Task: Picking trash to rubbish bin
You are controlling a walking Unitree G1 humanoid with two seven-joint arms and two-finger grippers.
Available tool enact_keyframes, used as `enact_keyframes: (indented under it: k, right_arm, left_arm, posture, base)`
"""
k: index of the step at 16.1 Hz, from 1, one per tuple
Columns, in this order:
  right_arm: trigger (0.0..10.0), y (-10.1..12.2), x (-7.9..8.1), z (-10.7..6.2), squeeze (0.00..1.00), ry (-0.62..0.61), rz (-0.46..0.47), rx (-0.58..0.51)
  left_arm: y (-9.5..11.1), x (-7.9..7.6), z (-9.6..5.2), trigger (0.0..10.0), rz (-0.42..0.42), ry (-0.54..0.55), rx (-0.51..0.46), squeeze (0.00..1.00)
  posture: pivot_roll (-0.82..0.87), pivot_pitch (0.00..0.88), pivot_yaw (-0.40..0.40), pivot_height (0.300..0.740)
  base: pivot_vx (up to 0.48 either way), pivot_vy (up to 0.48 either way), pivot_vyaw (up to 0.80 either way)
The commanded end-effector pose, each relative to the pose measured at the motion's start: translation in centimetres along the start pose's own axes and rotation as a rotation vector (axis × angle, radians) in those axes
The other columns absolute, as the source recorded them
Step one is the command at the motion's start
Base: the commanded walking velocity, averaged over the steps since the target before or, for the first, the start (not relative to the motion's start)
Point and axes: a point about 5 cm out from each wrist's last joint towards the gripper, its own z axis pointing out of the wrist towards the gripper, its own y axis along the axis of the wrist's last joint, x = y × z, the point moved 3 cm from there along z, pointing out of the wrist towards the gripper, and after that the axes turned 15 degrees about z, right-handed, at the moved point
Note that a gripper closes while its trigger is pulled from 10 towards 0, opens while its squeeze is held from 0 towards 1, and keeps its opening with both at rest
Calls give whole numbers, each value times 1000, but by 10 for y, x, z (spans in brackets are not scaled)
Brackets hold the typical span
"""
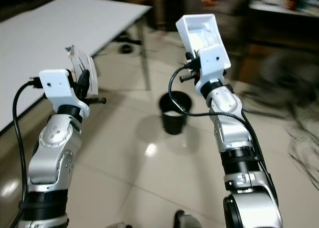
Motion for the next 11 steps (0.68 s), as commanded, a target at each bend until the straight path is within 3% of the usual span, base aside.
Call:
enact_keyframes:
  k: [1, 8, 11]
  right_arm:
    - [10000, 6, 1, 1, 0, 3, -1, -21]
    - [10000, 5, 2, 0, 0, 2, 7, -23]
    - [10000, 5, 2, 0, 0, 6, 0, -24]
  left_arm:
    - [2, 0, 2, 10000, 0, -14, -3, 0]
    - [1, -1, 2, 10000, 11, -20, 6, 0]
    - [2, 0, 2, 10000, 26, -23, 2, 0]
  posture:
    - [-85, 71, 72, 740]
    - [-86, 76, 78, 740]
    - [-86, 76, 78, 740]
  base:
    - [0, 0, -781]
    - [0, 0, -771]
    - [326, 0, 0]
